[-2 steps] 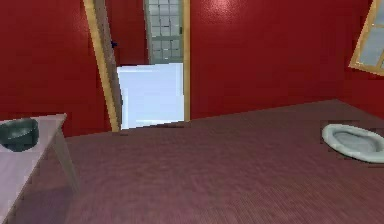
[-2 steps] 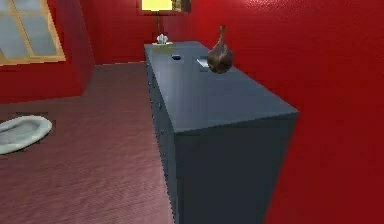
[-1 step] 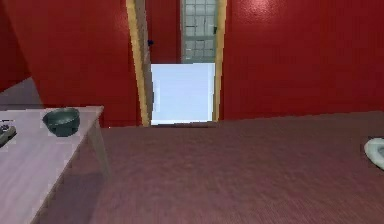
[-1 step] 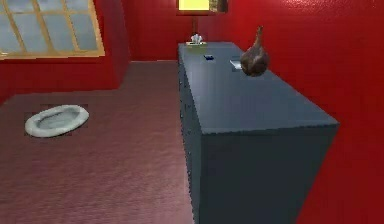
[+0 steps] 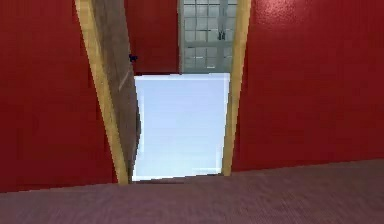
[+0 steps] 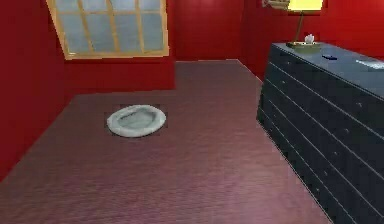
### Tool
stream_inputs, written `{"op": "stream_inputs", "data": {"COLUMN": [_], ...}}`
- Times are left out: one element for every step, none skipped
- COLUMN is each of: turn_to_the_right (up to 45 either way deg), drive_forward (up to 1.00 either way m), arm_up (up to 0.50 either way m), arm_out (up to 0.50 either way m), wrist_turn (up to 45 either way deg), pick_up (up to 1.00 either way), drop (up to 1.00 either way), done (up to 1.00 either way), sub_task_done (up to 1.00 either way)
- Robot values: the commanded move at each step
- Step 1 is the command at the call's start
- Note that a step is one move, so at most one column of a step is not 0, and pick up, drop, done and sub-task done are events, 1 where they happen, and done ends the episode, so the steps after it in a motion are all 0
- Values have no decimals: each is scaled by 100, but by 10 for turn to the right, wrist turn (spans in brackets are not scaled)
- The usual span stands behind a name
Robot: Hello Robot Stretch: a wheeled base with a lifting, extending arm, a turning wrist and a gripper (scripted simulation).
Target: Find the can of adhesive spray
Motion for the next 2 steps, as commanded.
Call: {"op": "stream_inputs", "data": {"turn_to_the_right": [0,-30], "drive_forward": [100,0], "arm_up": [0,0], "arm_out": [0,0], "wrist_turn": [0,0], "pick_up": [0,0], "drop": [0,0], "done": [0,0], "sub_task_done": [0,0]}}
